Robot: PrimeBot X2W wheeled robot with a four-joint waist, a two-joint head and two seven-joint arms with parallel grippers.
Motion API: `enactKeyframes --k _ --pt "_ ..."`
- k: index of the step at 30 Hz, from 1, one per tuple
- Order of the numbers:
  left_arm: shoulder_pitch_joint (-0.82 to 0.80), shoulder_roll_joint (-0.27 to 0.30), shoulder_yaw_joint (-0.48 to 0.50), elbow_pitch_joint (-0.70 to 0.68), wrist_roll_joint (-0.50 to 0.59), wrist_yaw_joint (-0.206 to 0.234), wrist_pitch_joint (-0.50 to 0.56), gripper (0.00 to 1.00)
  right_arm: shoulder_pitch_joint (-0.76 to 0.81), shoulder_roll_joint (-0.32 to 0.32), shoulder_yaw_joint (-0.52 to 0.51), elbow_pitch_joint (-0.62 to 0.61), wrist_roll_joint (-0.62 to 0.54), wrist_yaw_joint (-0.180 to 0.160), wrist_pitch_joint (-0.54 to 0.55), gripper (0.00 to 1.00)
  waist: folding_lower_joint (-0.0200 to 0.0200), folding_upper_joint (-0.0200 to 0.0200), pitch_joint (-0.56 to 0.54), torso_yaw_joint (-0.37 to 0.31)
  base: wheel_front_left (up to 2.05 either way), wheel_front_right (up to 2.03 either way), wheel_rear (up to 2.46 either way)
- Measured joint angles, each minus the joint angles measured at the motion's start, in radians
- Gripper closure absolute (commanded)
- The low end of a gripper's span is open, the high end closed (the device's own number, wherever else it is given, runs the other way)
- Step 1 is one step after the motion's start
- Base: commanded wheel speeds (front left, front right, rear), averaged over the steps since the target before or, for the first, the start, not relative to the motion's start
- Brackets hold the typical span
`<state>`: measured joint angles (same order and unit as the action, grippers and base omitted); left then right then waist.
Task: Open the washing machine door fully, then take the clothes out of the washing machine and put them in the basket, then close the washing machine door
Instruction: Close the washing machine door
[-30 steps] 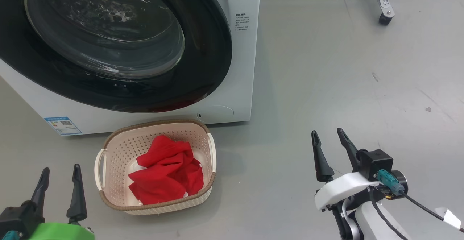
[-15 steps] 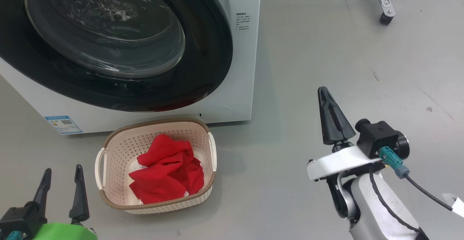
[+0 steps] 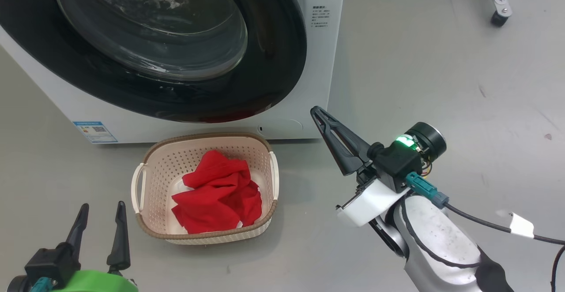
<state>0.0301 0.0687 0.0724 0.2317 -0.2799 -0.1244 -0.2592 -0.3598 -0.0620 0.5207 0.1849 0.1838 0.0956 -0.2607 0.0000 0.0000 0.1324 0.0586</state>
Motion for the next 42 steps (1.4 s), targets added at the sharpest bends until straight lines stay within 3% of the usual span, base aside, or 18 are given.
enactKeyframes --k 14,27,42 --pt "-0.055 -0.013 -0.075 -0.023 -0.033 0.0 0.0 0.0 -0.187 -0.057 0.095 0.163 -0.039 0.026 0.077 1.0 0.0 0.0 0.102 0.099 0.0 0.0 0.0" --pt "-0.18 -0.022 -0.153 -0.063 -0.089 -0.001 0.0 0.0 -0.448 -0.136 0.048 0.254 -0.047 0.026 0.142 1.0 0.0 0.0 0.263 0.192 0.0 0.0 0.0" --pt "-0.27 -0.032 -0.215 -0.088 -0.134 -0.001 0.0 0.0 -0.677 -0.153 -0.038 0.361 -0.035 0.035 0.138 1.0 0.0 0.0 0.423 0.288 0.0 0.0 0.0"
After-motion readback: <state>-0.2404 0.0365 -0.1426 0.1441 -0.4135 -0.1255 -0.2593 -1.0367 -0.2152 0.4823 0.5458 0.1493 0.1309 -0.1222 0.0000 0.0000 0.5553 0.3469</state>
